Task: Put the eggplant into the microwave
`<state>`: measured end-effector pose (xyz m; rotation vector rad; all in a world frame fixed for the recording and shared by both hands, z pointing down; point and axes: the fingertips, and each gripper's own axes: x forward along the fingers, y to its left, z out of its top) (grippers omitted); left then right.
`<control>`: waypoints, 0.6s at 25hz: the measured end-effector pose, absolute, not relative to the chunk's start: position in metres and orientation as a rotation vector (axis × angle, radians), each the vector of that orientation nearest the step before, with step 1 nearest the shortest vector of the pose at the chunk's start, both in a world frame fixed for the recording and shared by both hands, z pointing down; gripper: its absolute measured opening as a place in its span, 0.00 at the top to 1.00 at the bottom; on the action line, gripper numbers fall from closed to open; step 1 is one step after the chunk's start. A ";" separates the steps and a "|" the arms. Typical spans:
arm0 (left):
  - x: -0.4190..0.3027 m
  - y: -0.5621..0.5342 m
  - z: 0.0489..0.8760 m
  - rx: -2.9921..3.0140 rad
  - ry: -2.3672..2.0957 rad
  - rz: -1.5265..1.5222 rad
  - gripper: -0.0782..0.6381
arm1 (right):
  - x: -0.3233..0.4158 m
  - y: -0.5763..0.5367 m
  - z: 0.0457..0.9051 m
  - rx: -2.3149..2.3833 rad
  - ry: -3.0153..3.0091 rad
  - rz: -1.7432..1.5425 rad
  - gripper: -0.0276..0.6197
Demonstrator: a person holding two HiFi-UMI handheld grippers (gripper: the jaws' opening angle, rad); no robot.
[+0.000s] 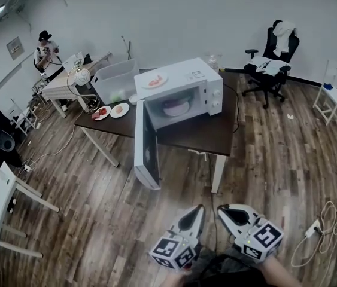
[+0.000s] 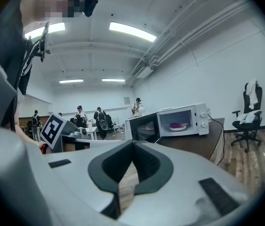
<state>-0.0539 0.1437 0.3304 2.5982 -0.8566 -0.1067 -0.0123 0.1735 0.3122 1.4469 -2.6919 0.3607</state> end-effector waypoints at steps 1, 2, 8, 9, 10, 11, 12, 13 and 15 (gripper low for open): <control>-0.055 0.146 0.330 2.595 -0.864 -0.110 0.88 | -0.013 0.176 0.310 1.441 -2.697 0.353 0.96; -0.056 0.149 0.328 2.592 -0.871 -0.114 0.88 | -0.014 0.179 0.308 1.433 -2.703 0.345 0.96; -0.056 0.175 0.319 2.591 -0.921 -0.140 0.88 | -0.015 0.204 0.300 1.385 -2.727 0.299 0.96; -0.055 0.181 0.319 2.585 -0.930 -0.141 0.88 | -0.014 0.209 0.300 1.380 -2.731 0.298 0.96; -0.054 0.187 0.321 2.576 -0.936 -0.142 0.88 | -0.013 0.215 0.300 1.376 -2.732 0.299 0.96; -0.053 0.195 0.322 2.567 -0.938 -0.142 0.88 | -0.011 0.222 0.301 1.374 -2.732 0.301 0.96; -0.051 0.203 0.324 2.560 -0.938 -0.140 0.88 | -0.009 0.230 0.301 1.373 -2.731 0.304 0.96; -0.049 0.212 0.326 2.554 -0.937 -0.138 0.88 | -0.007 0.238 0.301 1.372 -2.729 0.308 0.96; -0.044 0.229 0.329 2.543 -0.936 -0.136 0.88 | -0.003 0.254 0.304 1.373 -2.724 0.326 0.96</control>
